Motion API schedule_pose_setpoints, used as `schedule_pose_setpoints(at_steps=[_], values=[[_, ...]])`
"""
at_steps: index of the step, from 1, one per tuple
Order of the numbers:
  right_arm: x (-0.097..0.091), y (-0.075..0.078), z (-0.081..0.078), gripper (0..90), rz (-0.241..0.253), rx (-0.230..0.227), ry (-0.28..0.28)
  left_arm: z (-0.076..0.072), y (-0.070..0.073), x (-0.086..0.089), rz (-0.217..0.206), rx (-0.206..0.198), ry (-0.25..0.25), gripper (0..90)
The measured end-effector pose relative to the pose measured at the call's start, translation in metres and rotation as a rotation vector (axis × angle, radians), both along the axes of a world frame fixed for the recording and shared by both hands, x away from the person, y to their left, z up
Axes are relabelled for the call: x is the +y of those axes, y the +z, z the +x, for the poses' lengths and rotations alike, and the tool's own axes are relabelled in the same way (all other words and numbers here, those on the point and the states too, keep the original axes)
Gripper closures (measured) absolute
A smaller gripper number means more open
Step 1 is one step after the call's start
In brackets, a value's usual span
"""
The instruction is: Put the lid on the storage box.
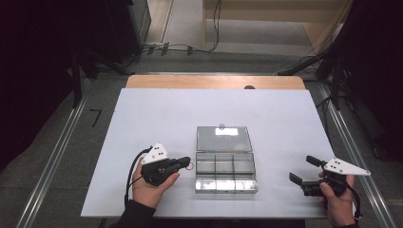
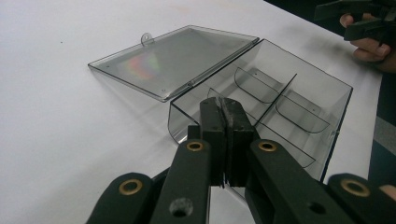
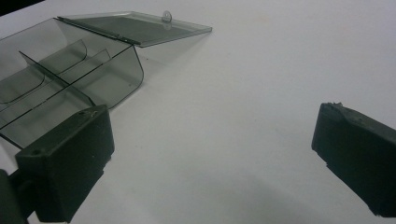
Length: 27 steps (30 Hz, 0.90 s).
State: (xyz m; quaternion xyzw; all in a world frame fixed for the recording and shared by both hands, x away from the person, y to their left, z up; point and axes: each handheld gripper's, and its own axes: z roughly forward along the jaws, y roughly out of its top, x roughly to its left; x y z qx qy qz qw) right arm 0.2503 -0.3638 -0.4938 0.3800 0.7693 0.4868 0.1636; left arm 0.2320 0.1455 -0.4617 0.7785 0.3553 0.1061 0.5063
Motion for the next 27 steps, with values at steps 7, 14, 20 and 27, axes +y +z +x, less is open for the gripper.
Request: schedule_pose_setpoints(at_steps=[7, 14, 20, 27], values=[[0.001, -0.001, 0.001, 0.0, 0.009, 0.002, 0.010, 0.001, 0.001, -0.003, -0.013, 0.004, 0.000, 88.1], [0.001, 0.000, 0.000, 0.0, 0.007, -0.004, 0.011, 0.001, 0.003, -0.008, -0.019, 0.002, -0.008, 88.1], [0.002, -0.001, 0.001, 0.0, 0.009, 0.001, 0.009, 0.003, 0.005, -0.012, -0.020, 0.002, -0.018, 88.1], [0.001, -0.001, 0.000, 0.0, 0.012, -0.004, 0.003, 0.005, 0.005, -0.018, -0.023, 0.004, -0.028, 88.1]])
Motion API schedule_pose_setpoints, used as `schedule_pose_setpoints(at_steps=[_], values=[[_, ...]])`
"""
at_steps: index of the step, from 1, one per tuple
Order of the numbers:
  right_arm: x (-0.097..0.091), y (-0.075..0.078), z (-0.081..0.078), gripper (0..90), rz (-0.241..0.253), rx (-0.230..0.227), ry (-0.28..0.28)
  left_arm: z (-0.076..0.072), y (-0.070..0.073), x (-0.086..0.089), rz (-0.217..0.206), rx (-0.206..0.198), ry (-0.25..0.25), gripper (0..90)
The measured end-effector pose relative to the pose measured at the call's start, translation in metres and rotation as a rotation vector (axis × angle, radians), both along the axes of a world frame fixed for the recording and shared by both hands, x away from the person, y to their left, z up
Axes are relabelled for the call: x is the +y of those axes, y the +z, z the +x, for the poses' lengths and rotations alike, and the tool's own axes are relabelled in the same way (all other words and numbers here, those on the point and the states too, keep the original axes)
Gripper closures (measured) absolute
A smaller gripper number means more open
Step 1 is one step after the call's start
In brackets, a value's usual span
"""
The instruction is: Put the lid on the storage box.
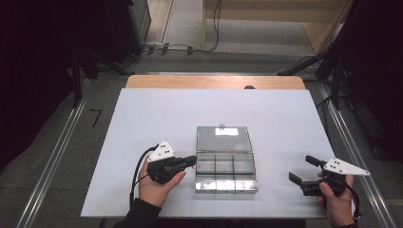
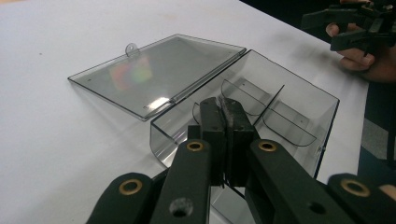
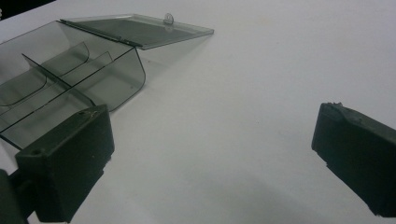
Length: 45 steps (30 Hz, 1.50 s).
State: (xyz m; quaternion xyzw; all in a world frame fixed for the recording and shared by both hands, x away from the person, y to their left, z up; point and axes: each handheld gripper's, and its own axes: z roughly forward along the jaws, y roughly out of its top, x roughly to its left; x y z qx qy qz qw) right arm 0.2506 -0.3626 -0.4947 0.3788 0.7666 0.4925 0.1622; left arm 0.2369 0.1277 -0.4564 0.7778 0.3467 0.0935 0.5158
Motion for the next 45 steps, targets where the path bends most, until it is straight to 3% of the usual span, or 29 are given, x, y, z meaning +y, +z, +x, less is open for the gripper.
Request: schedule_pose_setpoints(at_steps=[45], values=[[0.000, 0.000, -0.002, 0.0, 0.010, -0.001, -0.002, 0.017, 0.007, -0.039, -0.001, -0.001, -0.070, 88.1]])
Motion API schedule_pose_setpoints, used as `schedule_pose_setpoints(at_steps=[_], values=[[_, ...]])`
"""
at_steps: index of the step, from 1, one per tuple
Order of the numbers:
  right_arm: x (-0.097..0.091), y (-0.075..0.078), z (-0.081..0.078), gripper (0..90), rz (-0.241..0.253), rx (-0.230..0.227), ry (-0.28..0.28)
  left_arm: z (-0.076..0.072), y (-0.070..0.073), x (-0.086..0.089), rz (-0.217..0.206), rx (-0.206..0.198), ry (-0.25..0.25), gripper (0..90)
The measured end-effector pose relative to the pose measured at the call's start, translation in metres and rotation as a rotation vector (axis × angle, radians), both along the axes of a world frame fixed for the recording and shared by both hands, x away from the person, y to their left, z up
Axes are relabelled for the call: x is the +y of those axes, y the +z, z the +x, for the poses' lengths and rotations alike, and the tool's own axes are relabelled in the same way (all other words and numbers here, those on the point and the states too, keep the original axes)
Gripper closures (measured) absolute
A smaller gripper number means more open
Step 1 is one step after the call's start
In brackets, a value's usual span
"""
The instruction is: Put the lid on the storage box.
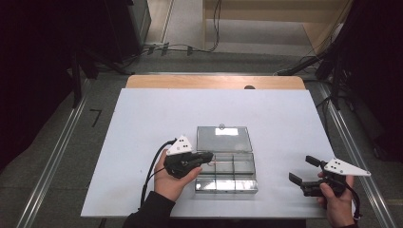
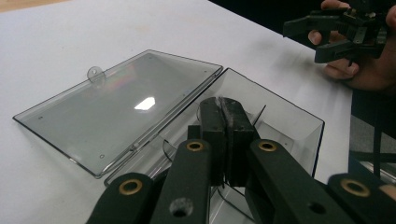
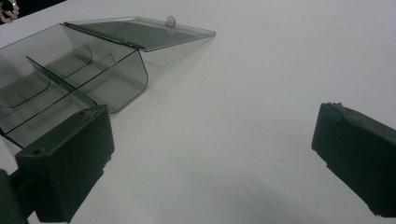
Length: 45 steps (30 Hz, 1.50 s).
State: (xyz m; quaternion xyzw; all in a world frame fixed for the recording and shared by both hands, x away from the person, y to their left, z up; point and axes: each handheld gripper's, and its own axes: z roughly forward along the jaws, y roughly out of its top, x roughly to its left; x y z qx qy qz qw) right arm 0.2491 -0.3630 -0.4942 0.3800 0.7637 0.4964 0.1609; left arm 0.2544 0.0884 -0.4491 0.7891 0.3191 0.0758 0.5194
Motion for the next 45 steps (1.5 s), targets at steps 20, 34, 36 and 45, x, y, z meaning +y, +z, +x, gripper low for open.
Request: schedule_pose_setpoints(at_steps=[20, 34, 36, 45], values=[[-0.002, 0.001, 0.000, 0.0, 0.004, -0.001, -0.003, 0.007, -0.003, -0.016, 0.004, 0.004, -0.025, 88.1], [-0.002, 0.001, -0.001, 0.0, 0.007, -0.005, 0.001, 0.010, -0.004, -0.028, 0.004, 0.004, -0.045, 88.1], [-0.002, 0.001, -0.001, 0.0, 0.008, -0.005, 0.001, 0.010, -0.004, -0.030, 0.007, 0.006, -0.048, 88.1], [-0.002, 0.002, -0.001, 0.0, 0.009, -0.006, 0.001, 0.013, -0.006, -0.036, 0.008, 0.010, -0.062, 88.1]])
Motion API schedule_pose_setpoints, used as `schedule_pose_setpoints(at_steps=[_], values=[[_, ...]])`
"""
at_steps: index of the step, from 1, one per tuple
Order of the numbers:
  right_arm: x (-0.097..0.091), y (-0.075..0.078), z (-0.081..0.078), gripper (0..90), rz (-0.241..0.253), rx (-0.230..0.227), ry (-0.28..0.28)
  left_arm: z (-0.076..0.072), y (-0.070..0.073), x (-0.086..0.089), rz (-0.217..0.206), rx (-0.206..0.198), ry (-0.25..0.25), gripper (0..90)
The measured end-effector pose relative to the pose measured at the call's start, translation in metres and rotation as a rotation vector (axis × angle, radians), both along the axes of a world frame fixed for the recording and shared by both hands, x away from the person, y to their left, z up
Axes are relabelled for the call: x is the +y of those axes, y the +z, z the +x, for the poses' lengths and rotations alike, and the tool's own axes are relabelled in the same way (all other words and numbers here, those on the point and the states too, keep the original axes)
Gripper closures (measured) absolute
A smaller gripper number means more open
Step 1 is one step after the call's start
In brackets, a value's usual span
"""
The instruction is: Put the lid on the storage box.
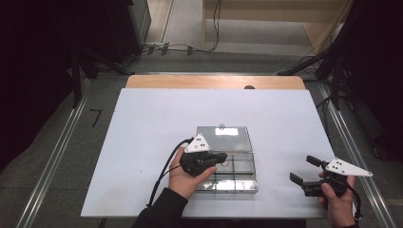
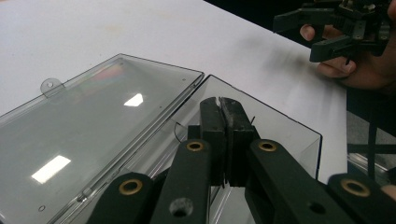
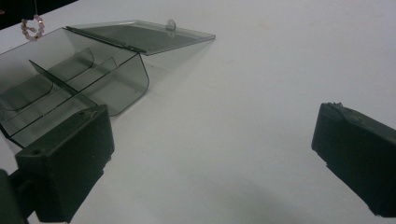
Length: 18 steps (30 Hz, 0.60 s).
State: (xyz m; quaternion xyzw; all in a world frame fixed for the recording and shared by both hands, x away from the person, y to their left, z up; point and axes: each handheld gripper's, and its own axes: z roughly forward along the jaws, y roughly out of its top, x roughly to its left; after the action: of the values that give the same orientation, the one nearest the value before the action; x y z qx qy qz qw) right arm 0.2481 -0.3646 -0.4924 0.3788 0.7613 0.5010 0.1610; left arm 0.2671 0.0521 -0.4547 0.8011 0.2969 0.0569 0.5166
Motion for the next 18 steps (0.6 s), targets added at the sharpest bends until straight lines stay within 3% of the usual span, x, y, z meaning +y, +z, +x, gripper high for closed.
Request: schedule_pose_setpoints(at_steps=[18], values=[[0.001, 0.000, 0.000, 0.0, -0.001, -0.001, 0.002, 0.006, -0.003, -0.017, 0.008, 0.017, -0.030, 88.1]])
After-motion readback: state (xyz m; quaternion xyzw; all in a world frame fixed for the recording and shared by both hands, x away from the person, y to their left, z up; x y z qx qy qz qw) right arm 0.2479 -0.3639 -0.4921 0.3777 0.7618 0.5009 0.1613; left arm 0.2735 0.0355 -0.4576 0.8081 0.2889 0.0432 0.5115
